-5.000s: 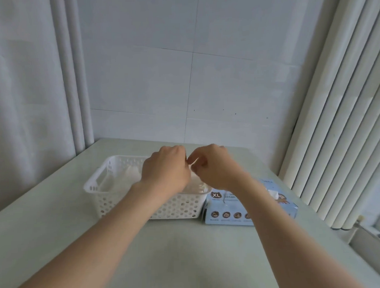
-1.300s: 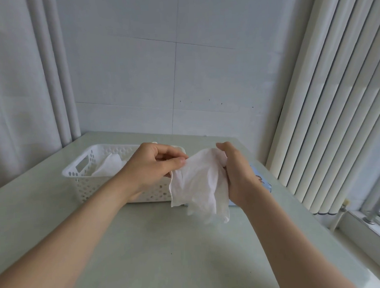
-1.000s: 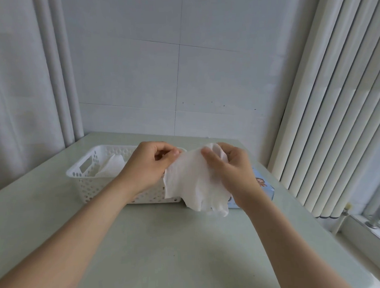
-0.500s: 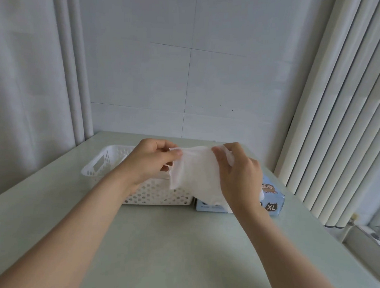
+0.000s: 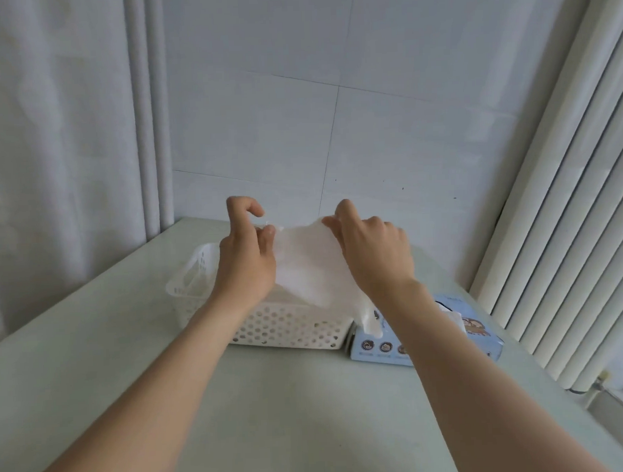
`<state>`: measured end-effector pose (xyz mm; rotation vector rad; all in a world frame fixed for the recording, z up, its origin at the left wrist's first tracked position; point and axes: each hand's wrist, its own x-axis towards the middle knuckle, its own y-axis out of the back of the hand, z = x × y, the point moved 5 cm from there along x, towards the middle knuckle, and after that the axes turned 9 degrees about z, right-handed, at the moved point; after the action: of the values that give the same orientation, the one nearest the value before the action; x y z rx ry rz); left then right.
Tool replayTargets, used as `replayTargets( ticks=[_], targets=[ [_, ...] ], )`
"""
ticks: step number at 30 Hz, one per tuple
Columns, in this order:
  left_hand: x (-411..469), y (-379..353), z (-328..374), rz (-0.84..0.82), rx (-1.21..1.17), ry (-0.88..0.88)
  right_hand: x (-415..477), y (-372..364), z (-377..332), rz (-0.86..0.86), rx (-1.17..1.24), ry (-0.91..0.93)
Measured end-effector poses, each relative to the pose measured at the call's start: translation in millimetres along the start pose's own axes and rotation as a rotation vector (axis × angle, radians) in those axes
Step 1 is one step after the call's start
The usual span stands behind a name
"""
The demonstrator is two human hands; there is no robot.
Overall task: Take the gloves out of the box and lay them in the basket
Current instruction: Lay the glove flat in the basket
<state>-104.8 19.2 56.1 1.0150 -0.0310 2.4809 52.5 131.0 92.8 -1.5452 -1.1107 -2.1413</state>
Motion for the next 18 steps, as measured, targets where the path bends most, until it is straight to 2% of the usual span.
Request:
replayTargets(
  ticks=[4, 9, 14, 18],
  targets=[
    [12.1, 8.5, -13.3, -0.085, 0.151, -0.025, 21.9, -20.5, -15.2, -0.268, 0.040, 0.124],
    [14.2, 15.9, -28.0, -0.106, 0.394, 0.039, 27.8, -44.0, -33.0, -0.435, 0.164, 0.042],
    [13.5, 13.0, -39.0, -0.230, 0.681, 0.106, 13.7, -66.6, -41.6, -0.566, 0.141, 0.049],
    [10.3, 10.3, -38.3, -0.299, 0.921, 0.070, 19.2, -60.4, -34.7, -0.548, 0.115, -0.004]
  ],
)
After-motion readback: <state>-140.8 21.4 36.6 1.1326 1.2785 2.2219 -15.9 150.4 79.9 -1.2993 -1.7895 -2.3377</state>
